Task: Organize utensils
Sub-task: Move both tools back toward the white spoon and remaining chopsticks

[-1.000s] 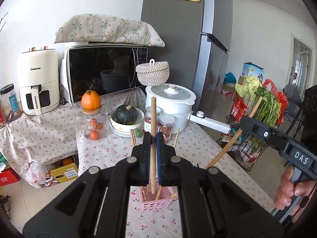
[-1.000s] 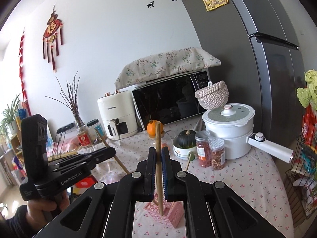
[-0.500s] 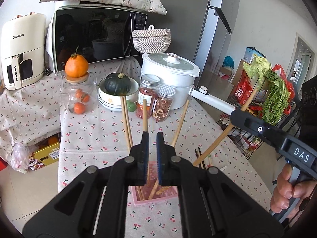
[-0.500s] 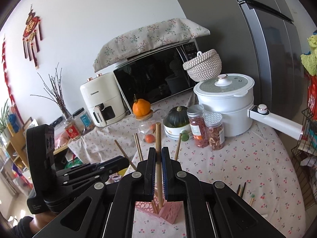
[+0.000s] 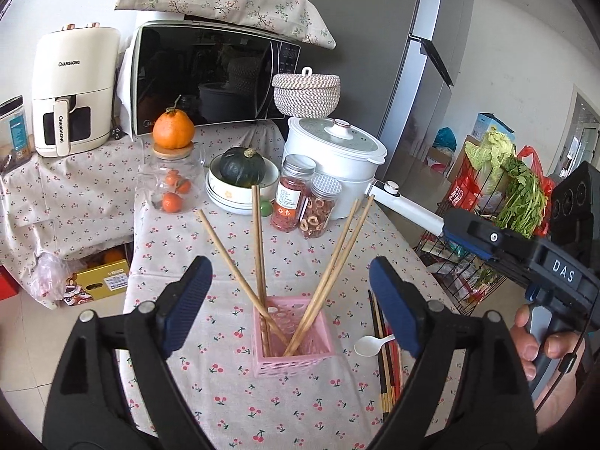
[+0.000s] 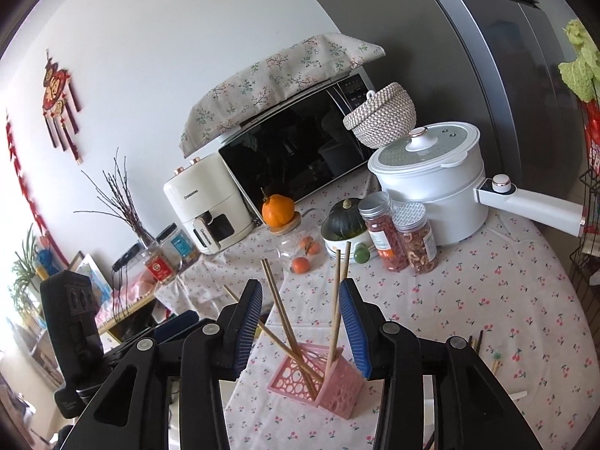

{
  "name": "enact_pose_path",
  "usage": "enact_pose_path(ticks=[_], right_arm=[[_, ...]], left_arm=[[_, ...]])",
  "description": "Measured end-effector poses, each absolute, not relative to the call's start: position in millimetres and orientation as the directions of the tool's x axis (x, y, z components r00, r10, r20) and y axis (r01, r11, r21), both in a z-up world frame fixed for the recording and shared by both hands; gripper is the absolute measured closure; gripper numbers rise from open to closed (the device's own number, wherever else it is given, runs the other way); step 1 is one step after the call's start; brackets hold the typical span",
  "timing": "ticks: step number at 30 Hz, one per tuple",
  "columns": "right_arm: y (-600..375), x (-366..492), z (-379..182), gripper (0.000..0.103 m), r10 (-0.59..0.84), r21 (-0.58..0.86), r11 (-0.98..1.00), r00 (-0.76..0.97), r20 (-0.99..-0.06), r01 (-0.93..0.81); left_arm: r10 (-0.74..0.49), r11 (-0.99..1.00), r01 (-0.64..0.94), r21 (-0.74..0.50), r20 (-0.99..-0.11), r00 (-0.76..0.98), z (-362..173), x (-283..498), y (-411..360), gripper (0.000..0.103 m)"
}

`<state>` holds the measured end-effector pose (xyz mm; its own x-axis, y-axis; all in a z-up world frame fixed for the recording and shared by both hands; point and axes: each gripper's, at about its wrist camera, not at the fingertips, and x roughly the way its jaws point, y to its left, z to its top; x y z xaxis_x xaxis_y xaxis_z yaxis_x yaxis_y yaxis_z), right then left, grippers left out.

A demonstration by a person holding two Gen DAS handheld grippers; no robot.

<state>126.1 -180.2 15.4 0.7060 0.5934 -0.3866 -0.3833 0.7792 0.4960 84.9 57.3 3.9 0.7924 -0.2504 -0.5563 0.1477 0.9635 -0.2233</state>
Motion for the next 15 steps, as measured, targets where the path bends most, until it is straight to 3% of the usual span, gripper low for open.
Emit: enact_pose_path(ticks=[4, 9, 12, 15], right_arm=[[-202, 117, 19, 0.039, 0.578, 0.509, 0.782, 0.722, -0.379, -0.359], [-221, 105, 18, 0.027, 0.530, 0.454, 0.826, 0.733, -0.426, -0.333], [-226, 100, 9, 0.021, 0.472, 0.382, 0.872, 0.730, -0.494, -0.305], [-231, 95, -4, 0.019, 0.401, 0.302, 0.914, 0.715, -0.573, -0.271]], left_arm=[[-0.218, 0.969, 0.102, -0.224, -0.591, 0.777, -4, 76, 59, 0.003], [-0.176, 0.979, 0.057, -0.194, -0.682, 0.710, -27, 72, 50, 0.002], [-0.110, 0.992, 0.027, -0.123, -0.742, 0.661, -44, 69, 38, 0.002], [-0.123, 0.992, 0.050, -0.117, -0.789, 0.602, -60, 67, 26, 0.002]])
